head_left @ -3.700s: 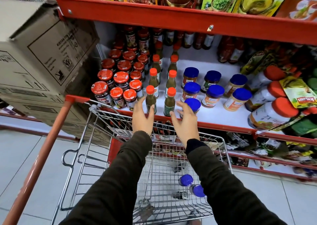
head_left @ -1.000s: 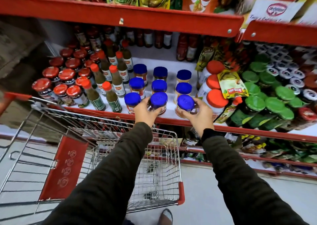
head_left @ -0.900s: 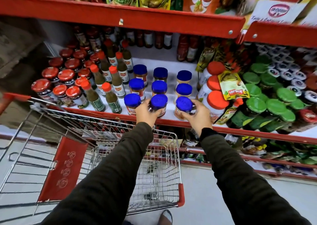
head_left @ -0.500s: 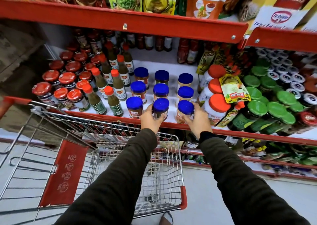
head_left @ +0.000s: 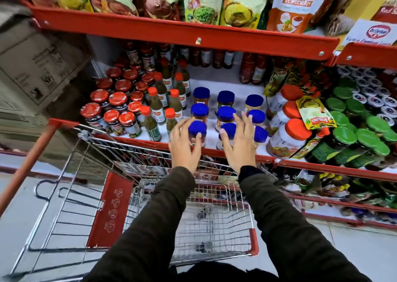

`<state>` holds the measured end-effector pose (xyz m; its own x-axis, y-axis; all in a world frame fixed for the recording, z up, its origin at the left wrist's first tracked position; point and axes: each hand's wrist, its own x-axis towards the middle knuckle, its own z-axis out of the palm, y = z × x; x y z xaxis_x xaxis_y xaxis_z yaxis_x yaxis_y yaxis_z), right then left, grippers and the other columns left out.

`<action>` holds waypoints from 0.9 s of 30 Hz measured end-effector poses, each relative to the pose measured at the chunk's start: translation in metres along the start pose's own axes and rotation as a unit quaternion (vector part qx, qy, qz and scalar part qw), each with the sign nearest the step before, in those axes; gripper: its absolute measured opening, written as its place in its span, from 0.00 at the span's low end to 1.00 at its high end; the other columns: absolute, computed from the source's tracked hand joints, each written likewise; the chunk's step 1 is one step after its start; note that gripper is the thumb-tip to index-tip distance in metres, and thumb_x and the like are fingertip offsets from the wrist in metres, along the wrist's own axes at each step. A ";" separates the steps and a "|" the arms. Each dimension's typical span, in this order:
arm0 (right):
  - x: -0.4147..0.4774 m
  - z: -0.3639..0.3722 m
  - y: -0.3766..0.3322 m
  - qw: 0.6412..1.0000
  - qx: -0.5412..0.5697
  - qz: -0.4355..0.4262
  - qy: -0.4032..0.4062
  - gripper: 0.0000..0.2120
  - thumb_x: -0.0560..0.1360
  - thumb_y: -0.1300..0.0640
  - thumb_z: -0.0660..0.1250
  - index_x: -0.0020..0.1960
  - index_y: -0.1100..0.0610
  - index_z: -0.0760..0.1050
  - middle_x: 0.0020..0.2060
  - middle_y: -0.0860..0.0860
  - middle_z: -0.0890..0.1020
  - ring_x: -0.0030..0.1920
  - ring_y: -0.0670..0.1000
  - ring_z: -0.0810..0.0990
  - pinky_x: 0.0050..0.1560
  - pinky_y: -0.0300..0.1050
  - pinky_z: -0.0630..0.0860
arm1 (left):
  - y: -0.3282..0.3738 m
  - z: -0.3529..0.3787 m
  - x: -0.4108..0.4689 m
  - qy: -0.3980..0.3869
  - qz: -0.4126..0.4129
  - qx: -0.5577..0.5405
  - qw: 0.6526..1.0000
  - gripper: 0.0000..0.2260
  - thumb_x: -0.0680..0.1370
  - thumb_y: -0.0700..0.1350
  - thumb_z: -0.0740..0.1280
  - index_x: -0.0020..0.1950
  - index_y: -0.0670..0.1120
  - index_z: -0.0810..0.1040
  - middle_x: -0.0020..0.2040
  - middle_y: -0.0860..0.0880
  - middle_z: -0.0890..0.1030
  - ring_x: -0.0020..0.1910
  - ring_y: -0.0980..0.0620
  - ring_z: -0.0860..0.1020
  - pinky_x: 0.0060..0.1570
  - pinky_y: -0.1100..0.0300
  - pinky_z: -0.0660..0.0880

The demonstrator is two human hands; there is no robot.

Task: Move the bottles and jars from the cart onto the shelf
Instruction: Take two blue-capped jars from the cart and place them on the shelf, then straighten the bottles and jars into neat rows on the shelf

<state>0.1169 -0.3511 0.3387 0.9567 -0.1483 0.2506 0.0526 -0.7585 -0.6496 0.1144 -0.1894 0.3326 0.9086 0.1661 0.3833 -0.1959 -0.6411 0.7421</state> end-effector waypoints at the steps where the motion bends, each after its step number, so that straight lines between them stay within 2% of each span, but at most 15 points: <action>1: 0.001 0.006 -0.009 1.000 0.010 -0.005 -0.005 0.30 0.84 0.44 0.60 0.81 0.55 0.57 0.83 0.54 0.54 0.84 0.55 0.46 0.82 0.61 0.52 | -0.006 -0.008 0.002 0.012 -0.006 0.008 1.000 0.19 0.79 0.48 0.63 0.71 0.50 0.70 0.70 0.49 0.69 0.71 0.49 0.68 0.70 0.47 0.66; 4: 0.005 0.024 -0.040 0.997 0.069 -0.015 -0.032 0.32 0.83 0.45 0.62 0.81 0.55 0.55 0.82 0.54 0.58 0.83 0.55 0.53 0.81 0.59 0.60 | -0.030 -0.033 0.012 0.051 -0.025 0.023 0.998 0.21 0.80 0.50 0.63 0.73 0.50 0.67 0.73 0.49 0.65 0.74 0.48 0.65 0.72 0.46 0.63; 7: 0.011 0.043 -0.071 0.992 0.105 -0.022 -0.058 0.33 0.81 0.48 0.67 0.80 0.55 0.57 0.80 0.54 0.61 0.79 0.54 0.62 0.76 0.51 0.64 | -0.053 -0.058 0.029 0.066 -0.066 -0.016 0.996 0.25 0.80 0.48 0.63 0.76 0.47 0.63 0.77 0.46 0.61 0.76 0.47 0.61 0.73 0.51 0.60; 9: 0.018 0.058 -0.088 0.990 0.115 -0.004 -0.085 0.33 0.79 0.49 0.71 0.79 0.55 0.61 0.78 0.55 0.66 0.76 0.55 0.67 0.74 0.50 0.67 | -0.066 -0.072 0.044 0.034 -0.094 -0.058 0.993 0.27 0.81 0.46 0.63 0.79 0.45 0.58 0.79 0.45 0.58 0.78 0.48 0.58 0.74 0.57 0.58; 11: 0.027 0.075 -0.100 0.987 0.120 0.023 -0.100 0.32 0.77 0.47 0.73 0.76 0.54 0.66 0.74 0.55 0.72 0.72 0.56 0.72 0.73 0.54 0.71 | -0.083 -0.079 0.063 -0.024 -0.134 -0.076 0.988 0.29 0.82 0.45 0.62 0.80 0.44 0.55 0.80 0.44 0.58 0.79 0.47 0.57 0.76 0.56 0.57; 13: 0.037 0.091 -0.110 0.988 0.112 0.041 -0.095 0.30 0.75 0.47 0.75 0.72 0.55 0.71 0.68 0.55 0.78 0.67 0.57 0.77 0.68 0.58 0.75 | -0.098 -0.083 0.083 -0.081 -0.167 -0.074 0.980 0.28 0.80 0.46 0.64 0.78 0.43 0.60 0.77 0.43 0.65 0.77 0.45 0.63 0.76 0.53 0.60; 15: 0.046 0.103 -0.117 0.990 0.097 0.057 -0.088 0.26 0.73 0.48 0.77 0.67 0.55 0.75 0.62 0.55 0.81 0.62 0.57 0.80 0.63 0.57 0.78 | -0.109 -0.084 0.099 -0.124 -0.179 -0.068 0.974 0.25 0.78 0.46 0.68 0.74 0.43 0.68 0.71 0.43 0.74 0.72 0.44 0.71 0.73 0.49 0.67; 19: 0.058 0.115 -0.125 0.988 0.088 0.085 -0.090 0.17 0.73 0.52 0.78 0.58 0.57 0.79 0.53 0.56 0.84 0.53 0.58 0.83 0.56 0.54 0.81 | -0.118 -0.089 0.115 -0.156 -0.171 -0.074 0.970 0.16 0.76 0.42 0.71 0.63 0.41 0.77 0.58 0.41 0.83 0.60 0.42 0.80 0.65 0.46 0.74; 24: 0.063 0.117 -0.125 0.985 0.105 0.095 -0.097 0.13 0.73 0.59 0.78 0.54 0.59 0.80 0.50 0.56 0.85 0.52 0.57 0.83 0.60 0.57 0.80 | -0.121 -0.098 0.117 -0.130 -0.132 -0.067 0.980 0.15 0.74 0.42 0.74 0.59 0.40 0.81 0.54 0.42 0.85 0.51 0.47 0.81 0.59 0.56 0.76; 26: 0.065 0.115 -0.126 0.982 0.122 0.095 -0.106 0.15 0.72 0.62 0.78 0.58 0.60 0.80 0.51 0.55 0.84 0.53 0.55 0.82 0.63 0.56 0.79 | -0.121 -0.101 0.118 -0.106 -0.131 -0.058 0.984 0.16 0.73 0.43 0.75 0.58 0.41 0.82 0.51 0.44 0.85 0.46 0.51 0.79 0.54 0.61 0.75; 27: 0.066 0.115 -0.127 0.980 0.132 0.097 -0.116 0.20 0.72 0.63 0.78 0.63 0.59 0.78 0.51 0.55 0.83 0.53 0.54 0.81 0.64 0.55 0.78 | -0.122 -0.102 0.118 -0.099 -0.138 -0.053 0.984 0.16 0.72 0.44 0.76 0.58 0.41 0.83 0.48 0.45 0.85 0.45 0.52 0.79 0.53 0.61 0.75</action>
<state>0.2059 -0.1917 0.3554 0.9937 -0.1022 -0.0458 -0.0937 -0.5348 -0.8398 0.2080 -0.0155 0.3437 0.9844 0.1679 0.0524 0.0409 -0.5082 0.8603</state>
